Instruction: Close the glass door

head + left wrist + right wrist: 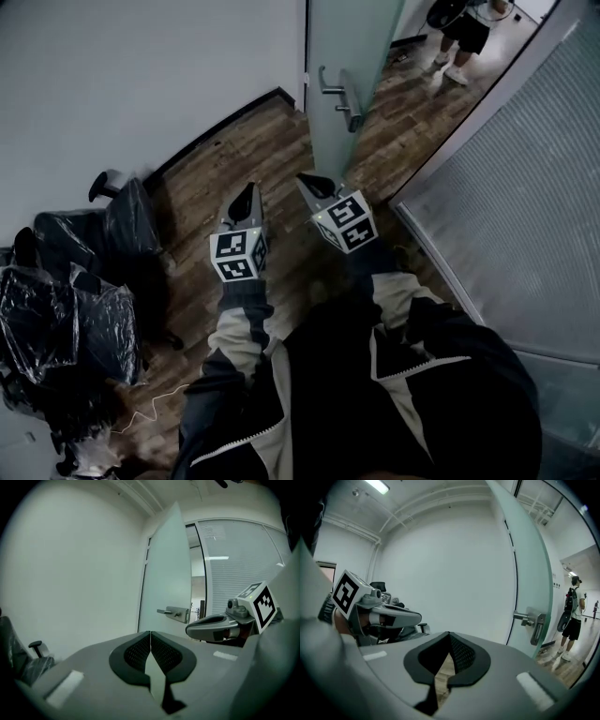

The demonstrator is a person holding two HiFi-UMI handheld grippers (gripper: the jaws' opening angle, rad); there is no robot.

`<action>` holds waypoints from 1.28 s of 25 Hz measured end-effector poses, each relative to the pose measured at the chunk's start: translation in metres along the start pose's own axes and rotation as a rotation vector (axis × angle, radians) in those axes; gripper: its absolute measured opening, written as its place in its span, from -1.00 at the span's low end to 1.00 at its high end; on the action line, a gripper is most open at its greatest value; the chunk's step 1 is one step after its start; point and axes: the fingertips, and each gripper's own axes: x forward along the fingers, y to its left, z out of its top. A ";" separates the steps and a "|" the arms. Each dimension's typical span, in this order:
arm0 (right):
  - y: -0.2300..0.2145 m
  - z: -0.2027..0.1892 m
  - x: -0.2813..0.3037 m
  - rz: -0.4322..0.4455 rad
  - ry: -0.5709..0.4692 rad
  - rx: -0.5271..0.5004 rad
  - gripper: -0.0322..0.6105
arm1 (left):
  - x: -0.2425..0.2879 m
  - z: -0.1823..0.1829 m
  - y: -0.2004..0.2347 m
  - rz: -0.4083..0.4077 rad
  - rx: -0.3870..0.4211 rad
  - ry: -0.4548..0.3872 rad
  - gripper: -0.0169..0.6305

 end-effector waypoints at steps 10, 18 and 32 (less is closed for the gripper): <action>-0.090 0.027 0.046 -0.024 -0.020 0.039 -0.89 | 0.098 0.029 0.009 -0.025 0.028 0.029 -0.94; -0.124 0.037 0.072 -0.221 -0.064 0.058 -0.89 | 0.161 0.039 0.021 -0.205 0.082 0.013 -0.94; -0.187 0.038 0.036 -0.819 -0.066 0.203 -0.89 | 0.239 0.071 -0.004 -0.709 0.189 -0.003 -0.94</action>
